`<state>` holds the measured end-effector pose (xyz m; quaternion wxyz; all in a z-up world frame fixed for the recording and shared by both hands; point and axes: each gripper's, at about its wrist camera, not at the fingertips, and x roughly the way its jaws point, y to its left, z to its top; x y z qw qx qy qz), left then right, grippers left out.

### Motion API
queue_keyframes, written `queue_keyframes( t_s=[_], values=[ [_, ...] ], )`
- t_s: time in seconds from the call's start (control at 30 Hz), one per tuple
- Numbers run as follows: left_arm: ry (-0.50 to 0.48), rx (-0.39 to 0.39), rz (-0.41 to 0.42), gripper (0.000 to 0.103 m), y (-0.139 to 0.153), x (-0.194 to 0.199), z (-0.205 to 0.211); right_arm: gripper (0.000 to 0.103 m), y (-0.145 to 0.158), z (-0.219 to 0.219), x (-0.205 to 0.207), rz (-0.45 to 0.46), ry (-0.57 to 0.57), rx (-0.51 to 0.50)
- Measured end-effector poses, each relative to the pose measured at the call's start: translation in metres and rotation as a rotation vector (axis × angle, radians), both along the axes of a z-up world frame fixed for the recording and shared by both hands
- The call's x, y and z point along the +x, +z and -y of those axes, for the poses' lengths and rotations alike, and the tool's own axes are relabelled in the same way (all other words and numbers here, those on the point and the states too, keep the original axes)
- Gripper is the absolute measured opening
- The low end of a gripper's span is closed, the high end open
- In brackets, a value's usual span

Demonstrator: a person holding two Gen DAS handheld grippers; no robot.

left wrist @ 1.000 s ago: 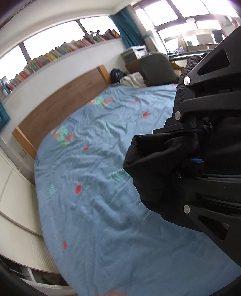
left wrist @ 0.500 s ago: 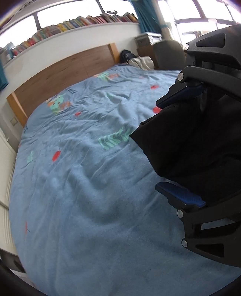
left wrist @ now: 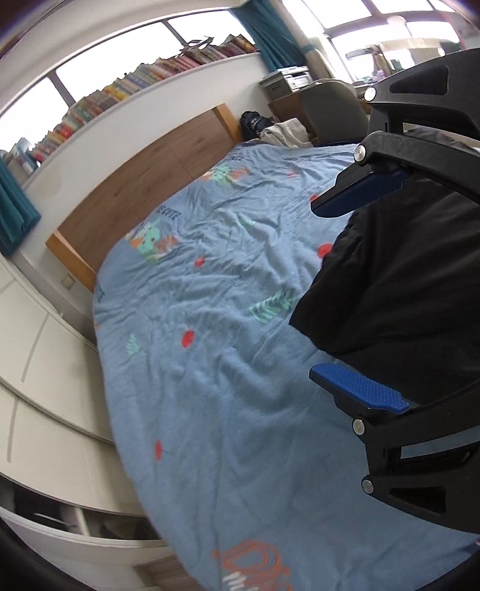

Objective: Fold large clothes
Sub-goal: 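Lower the folded side onto the jacket and open both grippers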

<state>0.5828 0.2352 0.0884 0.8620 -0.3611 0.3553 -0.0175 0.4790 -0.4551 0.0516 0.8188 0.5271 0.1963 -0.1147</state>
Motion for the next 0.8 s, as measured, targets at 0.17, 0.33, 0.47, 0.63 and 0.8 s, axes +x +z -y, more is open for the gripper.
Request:
queue_keyframes(
  t_s=[0.17,0.33,0.47,0.63,0.8],
  values=[
    [-0.034,0.097,0.013,0.08,0.03,-0.057,0.013,0.078,0.054,-0.047,-0.051,-0.018,0.087,-0.128],
    [-0.085,0.168,0.018,0.08,0.039,-0.111,0.026,0.078,0.075,-0.097,-0.1,-0.06,0.158,-0.243],
    [-0.141,0.217,0.025,0.08,0.019,-0.155,0.041,0.078,0.06,-0.144,-0.131,-0.13,0.231,-0.354],
    [-0.193,0.287,-0.012,0.08,-0.017,-0.177,0.07,0.078,0.021,-0.197,-0.138,-0.207,0.323,-0.481],
    [-0.29,0.358,0.003,0.08,-0.036,-0.165,0.123,0.078,-0.003,-0.248,-0.108,-0.222,0.427,-0.589]
  ],
)
